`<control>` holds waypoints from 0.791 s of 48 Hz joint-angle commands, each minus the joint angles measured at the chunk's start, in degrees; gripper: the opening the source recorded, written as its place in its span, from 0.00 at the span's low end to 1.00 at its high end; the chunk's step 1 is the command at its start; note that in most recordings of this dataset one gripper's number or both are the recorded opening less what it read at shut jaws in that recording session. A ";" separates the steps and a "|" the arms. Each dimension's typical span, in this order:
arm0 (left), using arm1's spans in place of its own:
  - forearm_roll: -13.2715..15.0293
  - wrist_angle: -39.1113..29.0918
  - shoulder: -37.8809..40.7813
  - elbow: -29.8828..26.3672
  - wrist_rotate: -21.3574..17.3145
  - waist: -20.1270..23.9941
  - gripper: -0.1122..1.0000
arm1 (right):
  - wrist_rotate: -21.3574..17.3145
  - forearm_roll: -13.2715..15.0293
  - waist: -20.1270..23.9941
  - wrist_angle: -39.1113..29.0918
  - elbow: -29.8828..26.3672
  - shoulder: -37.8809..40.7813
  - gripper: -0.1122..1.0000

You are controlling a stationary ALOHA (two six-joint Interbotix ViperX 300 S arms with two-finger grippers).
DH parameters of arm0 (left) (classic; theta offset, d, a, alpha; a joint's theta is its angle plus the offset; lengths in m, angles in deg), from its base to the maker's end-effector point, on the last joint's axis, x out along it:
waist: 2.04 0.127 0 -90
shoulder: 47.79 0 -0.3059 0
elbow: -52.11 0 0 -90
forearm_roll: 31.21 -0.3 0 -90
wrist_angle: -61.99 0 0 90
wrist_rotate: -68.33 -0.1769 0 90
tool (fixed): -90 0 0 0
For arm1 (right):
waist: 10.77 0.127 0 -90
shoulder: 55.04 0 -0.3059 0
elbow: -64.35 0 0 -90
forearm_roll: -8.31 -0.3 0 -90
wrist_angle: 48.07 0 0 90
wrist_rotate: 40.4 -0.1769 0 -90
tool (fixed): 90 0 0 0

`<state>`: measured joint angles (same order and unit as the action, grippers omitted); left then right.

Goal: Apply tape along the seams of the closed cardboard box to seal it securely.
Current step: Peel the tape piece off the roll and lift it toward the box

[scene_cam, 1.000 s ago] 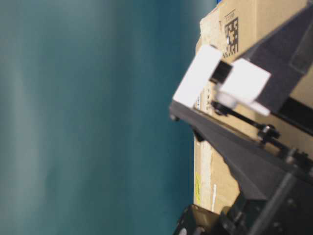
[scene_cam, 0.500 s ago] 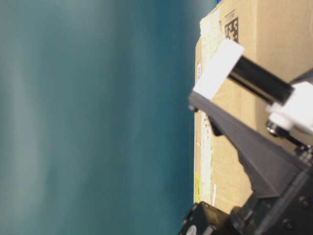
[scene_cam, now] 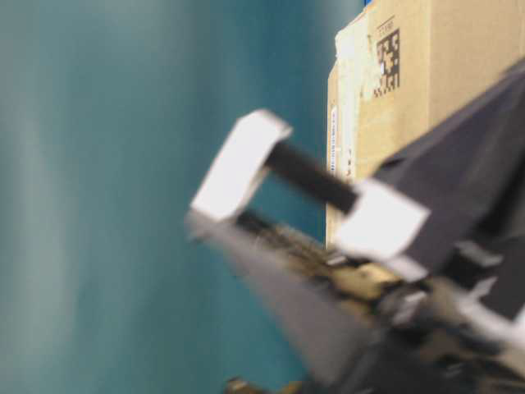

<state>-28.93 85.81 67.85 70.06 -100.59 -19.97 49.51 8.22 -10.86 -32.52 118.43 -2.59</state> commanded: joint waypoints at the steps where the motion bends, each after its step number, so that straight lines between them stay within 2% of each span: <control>1: -0.09 0.18 -4.66 0.62 -1.05 0.62 0.11 | 0.00 0.00 0.09 0.18 -1.14 0.09 0.10; 15: -0.09 0.18 -14.33 7.03 -4.75 2.64 0.11 | -0.09 0.00 0.09 -0.26 -1.67 0.09 0.10; 23: -0.18 0.18 -20.30 10.20 -8.35 4.57 0.11 | -0.18 0.00 0.09 -0.26 -2.90 0.70 0.10; 38: -0.44 -0.79 -23.91 12.22 -20.74 10.37 0.11 | 0.26 0.00 0.18 0.00 -5.80 5.89 0.10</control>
<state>-29.28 85.37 45.27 82.63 -120.02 -11.27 49.60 8.13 -10.86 -32.96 114.65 1.98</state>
